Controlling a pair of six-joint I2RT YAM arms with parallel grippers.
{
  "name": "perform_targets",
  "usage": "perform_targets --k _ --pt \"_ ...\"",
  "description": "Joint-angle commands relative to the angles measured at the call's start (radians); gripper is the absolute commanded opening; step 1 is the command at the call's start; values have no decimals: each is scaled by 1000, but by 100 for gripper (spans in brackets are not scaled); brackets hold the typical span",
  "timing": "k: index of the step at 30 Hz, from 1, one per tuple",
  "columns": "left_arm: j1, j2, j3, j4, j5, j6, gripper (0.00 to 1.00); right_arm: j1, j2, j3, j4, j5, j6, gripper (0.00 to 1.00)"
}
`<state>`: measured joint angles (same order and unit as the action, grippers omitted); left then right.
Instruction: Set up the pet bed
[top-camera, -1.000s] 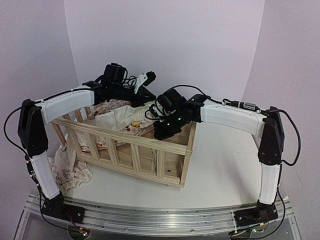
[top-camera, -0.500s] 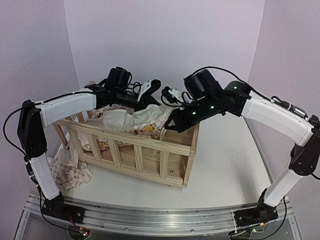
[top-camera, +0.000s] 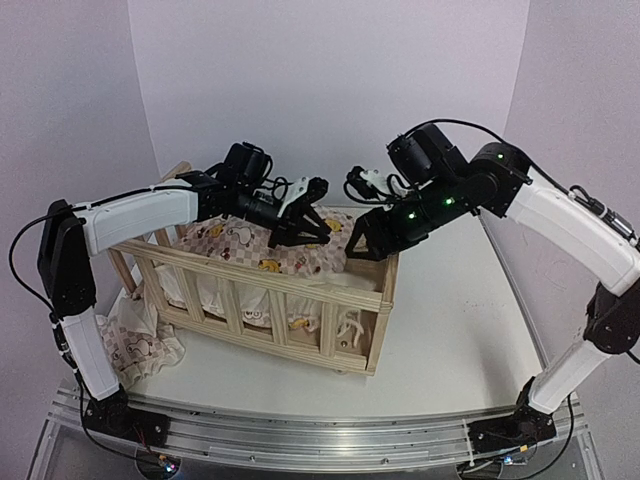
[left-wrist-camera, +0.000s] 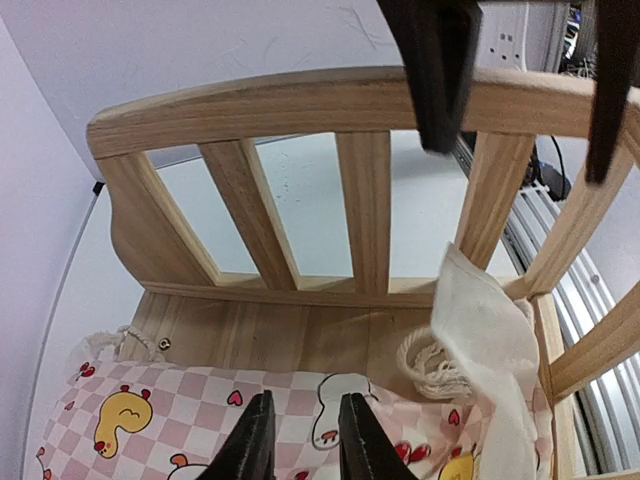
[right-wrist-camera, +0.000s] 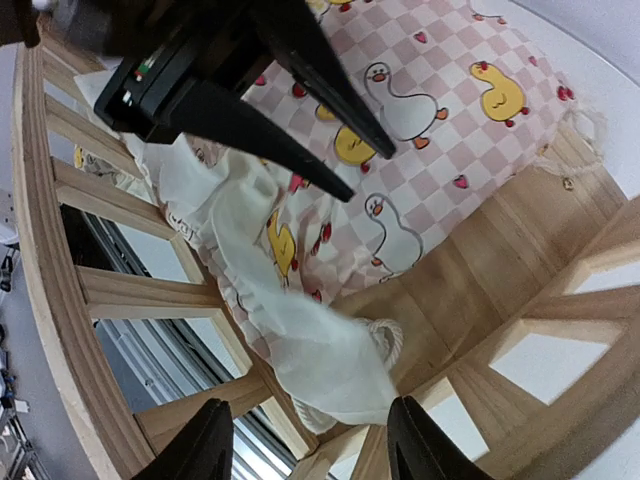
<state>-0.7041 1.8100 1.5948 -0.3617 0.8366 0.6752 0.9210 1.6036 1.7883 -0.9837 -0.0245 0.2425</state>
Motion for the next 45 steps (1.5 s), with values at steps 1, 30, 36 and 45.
perform_targets --k 1,30,36,45 --pt "-11 20 31 -106 25 110 28 -14 -98 73 -69 110 63 56" --pt "-64 -23 535 -790 0 416 68 -223 -585 -1162 920 -421 704 28" --pt "-131 -51 435 -908 9 442 70 -67 -494 -1159 996 -317 774 32" --pt "-97 -12 367 -683 32 200 64 15 -438 -1166 1048 -166 847 33"
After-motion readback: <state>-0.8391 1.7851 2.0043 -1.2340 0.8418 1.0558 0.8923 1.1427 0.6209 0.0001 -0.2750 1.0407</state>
